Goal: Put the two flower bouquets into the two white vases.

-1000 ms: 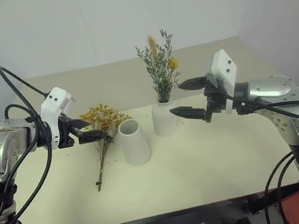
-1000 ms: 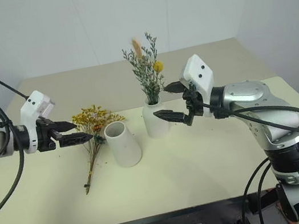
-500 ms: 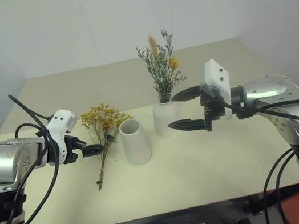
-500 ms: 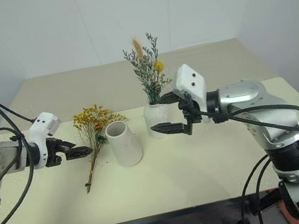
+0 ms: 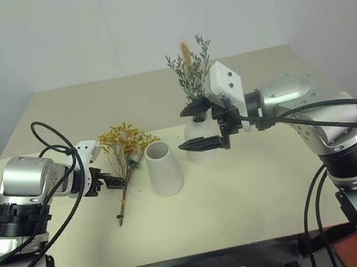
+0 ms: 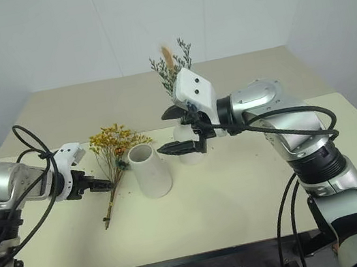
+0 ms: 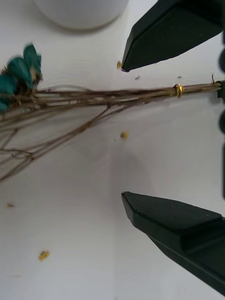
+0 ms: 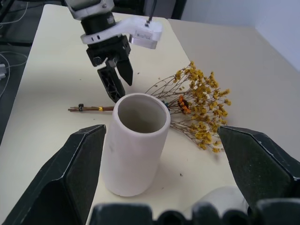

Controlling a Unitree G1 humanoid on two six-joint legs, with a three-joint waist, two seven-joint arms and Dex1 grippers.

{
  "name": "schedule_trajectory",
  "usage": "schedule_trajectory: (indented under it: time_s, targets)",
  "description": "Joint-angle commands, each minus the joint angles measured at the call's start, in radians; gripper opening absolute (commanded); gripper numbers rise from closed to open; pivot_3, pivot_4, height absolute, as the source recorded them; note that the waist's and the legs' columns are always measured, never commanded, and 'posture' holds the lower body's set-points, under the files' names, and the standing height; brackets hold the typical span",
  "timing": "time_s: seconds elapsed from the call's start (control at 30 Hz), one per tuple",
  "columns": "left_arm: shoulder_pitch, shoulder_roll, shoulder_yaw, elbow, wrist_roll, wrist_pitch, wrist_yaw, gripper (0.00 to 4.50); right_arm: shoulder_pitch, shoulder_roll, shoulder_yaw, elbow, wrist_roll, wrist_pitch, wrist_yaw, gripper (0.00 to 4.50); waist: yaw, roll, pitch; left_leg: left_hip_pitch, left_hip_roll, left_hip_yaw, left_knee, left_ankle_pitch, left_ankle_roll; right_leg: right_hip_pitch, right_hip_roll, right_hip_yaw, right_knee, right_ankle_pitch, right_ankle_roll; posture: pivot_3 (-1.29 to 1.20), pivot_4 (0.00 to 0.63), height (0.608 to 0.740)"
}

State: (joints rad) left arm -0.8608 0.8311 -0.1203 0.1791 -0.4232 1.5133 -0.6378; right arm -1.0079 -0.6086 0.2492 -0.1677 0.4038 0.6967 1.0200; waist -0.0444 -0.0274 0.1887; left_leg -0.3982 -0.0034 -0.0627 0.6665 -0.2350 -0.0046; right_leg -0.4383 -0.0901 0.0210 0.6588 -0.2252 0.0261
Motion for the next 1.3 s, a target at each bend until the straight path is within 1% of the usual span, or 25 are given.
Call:
schedule_trajectory:
  time_s: [0.03,0.17,0.2,0.23,0.27,0.43,0.63,0.67,0.83,0.93,1.03,1.17,1.3]
  targets:
    - [-0.043,-0.010,-0.029,0.059,0.029,-0.048,-0.003,4.50,-0.031,0.013,-0.001,-0.004,-0.023,-0.041,0.011,4.48,0.000,0.000,0.000,0.000,0.000,0.000,0.000,0.000,0.000,0.000,0.000,0.000,0.000,0.000,0.000,0.00,0.150,0.740]
    - [-0.070,-0.040,-0.050,0.127,0.043,-0.079,-0.014,4.50,-0.028,0.027,0.000,-0.007,-0.035,-0.046,0.012,4.48,0.001,0.000,0.000,0.000,0.000,0.000,0.000,0.000,0.000,0.000,0.000,0.000,0.001,0.000,0.000,0.00,0.150,0.740]
    - [-0.074,-0.047,-0.056,0.139,0.047,-0.085,-0.016,4.10,-0.026,0.030,-0.001,-0.010,-0.037,-0.046,0.012,4.50,0.001,0.000,0.000,-0.001,0.000,0.000,0.000,0.000,0.000,0.000,0.000,0.000,0.003,0.000,0.000,0.00,0.150,0.740]
    - [-0.076,-0.052,-0.062,0.151,0.053,-0.093,-0.017,3.92,-0.024,0.032,-0.003,-0.013,-0.037,-0.046,0.013,4.50,0.001,0.000,0.000,-0.001,0.000,0.000,0.000,0.000,0.000,0.000,0.000,0.000,0.004,0.000,0.000,0.00,0.150,0.740]
    - [-0.078,-0.057,-0.066,0.162,0.058,-0.100,-0.017,3.63,-0.023,0.032,-0.004,-0.015,-0.038,-0.046,0.013,4.50,0.001,0.000,0.000,0.000,0.000,0.000,0.000,0.000,0.000,0.000,0.000,0.000,0.004,0.000,0.000,0.00,0.150,0.740]
    - [-0.082,-0.066,-0.079,0.179,0.058,-0.111,-0.049,2.08,-0.018,0.029,-0.011,-0.021,-0.040,-0.043,0.017,4.50,0.000,0.000,0.000,0.000,0.000,0.000,0.001,0.000,0.000,0.000,0.000,0.000,0.004,0.000,0.000,0.00,0.150,0.740]
    - [-0.068,-0.068,-0.074,0.172,0.070,-0.109,-0.050,0.21,-0.011,0.024,-0.013,-0.029,-0.040,-0.033,0.014,4.50,0.000,0.000,0.000,0.000,0.000,0.000,0.001,0.000,0.000,0.000,0.000,0.000,0.004,0.000,0.000,0.00,0.150,0.740]
    - [-0.067,-0.067,-0.067,0.170,0.073,-0.110,-0.045,0.04,-0.010,0.023,-0.014,-0.030,-0.040,-0.031,0.013,4.50,0.000,0.000,0.000,0.000,0.000,0.000,0.001,0.000,0.000,0.000,0.000,0.000,0.004,0.000,0.000,0.00,0.150,0.740]
    - [-0.078,-0.061,-0.018,0.177,0.112,-0.137,0.027,0.04,-0.002,0.022,-0.015,-0.035,-0.039,-0.027,0.009,4.50,0.000,0.000,0.000,0.000,0.000,0.000,0.001,0.000,0.000,0.000,0.000,0.000,0.004,0.000,0.000,0.00,0.150,0.740]
    - [-0.085,-0.050,0.021,0.140,0.122,-0.152,0.053,0.04,0.002,0.021,-0.017,-0.037,-0.039,-0.025,0.005,4.50,0.000,0.000,0.000,0.000,0.000,0.000,0.001,0.000,0.000,0.000,0.000,0.000,0.004,0.000,0.000,0.00,0.150,0.740]
    - [-0.086,-0.058,0.111,0.078,0.120,-0.219,0.090,0.04,0.006,0.021,-0.019,-0.038,-0.039,-0.024,0.000,4.50,0.001,0.000,0.000,-0.001,0.000,0.000,0.001,0.000,0.000,0.000,0.000,0.000,0.004,0.000,0.000,0.00,0.150,0.740]
    - [-0.104,-0.088,0.271,-0.020,0.041,-0.285,0.078,0.04,0.011,0.017,-0.022,-0.039,-0.038,-0.023,-0.003,4.50,0.002,0.000,0.000,-0.001,0.000,0.000,0.001,0.000,0.000,-0.001,-0.001,0.000,0.004,0.000,0.000,0.00,0.150,0.740]
    - [-0.100,-0.106,0.342,-0.115,-0.043,-0.343,0.012,0.04,0.017,0.010,-0.025,-0.041,-0.037,-0.021,-0.004,4.50,0.001,0.000,0.000,-0.001,0.000,0.000,0.001,0.000,0.000,-0.001,-0.001,0.000,0.003,0.000,0.000,0.00,0.150,0.740]
